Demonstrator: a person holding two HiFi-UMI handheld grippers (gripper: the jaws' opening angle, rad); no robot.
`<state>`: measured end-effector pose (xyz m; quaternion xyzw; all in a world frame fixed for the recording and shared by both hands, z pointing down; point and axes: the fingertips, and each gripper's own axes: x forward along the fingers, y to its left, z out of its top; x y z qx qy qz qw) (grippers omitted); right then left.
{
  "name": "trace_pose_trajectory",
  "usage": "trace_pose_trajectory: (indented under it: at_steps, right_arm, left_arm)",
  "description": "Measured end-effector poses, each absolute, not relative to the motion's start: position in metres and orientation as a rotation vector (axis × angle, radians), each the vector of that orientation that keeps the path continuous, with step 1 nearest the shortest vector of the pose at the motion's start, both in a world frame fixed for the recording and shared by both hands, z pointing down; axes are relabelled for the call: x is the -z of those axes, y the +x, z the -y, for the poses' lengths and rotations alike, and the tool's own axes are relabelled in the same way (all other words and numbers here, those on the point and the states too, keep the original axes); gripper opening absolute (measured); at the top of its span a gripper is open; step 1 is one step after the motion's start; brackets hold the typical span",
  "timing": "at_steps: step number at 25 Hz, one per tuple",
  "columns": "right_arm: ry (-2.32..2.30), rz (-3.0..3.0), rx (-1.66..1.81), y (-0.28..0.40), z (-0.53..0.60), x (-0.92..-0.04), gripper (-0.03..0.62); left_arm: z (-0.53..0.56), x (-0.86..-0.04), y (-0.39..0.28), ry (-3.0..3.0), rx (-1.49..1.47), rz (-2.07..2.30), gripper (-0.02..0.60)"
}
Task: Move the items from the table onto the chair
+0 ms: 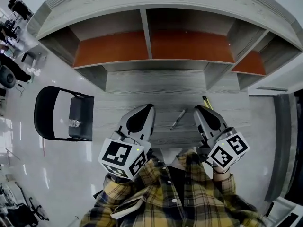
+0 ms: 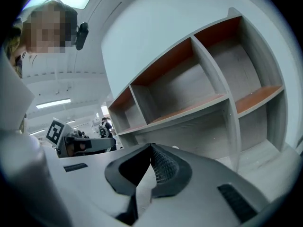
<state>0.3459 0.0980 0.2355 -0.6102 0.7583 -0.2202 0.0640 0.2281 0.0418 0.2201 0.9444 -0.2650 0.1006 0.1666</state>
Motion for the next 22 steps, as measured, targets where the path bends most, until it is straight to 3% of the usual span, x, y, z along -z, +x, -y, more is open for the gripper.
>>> trace_pose_trajectory:
  at_steps: [13,22]
  right_arm:
    - [-2.170,-2.037,0.792,0.374,-0.131,-0.268,0.017]
    - [-2.130,-2.094,0.802,0.405,-0.140,-0.274,0.017]
  left_arm:
    - [-0.055,-0.269,0.281,2.661,-0.455,0.352,0.005]
    - [-0.077,-0.292,0.310,2.655,-0.568,0.424,0.005]
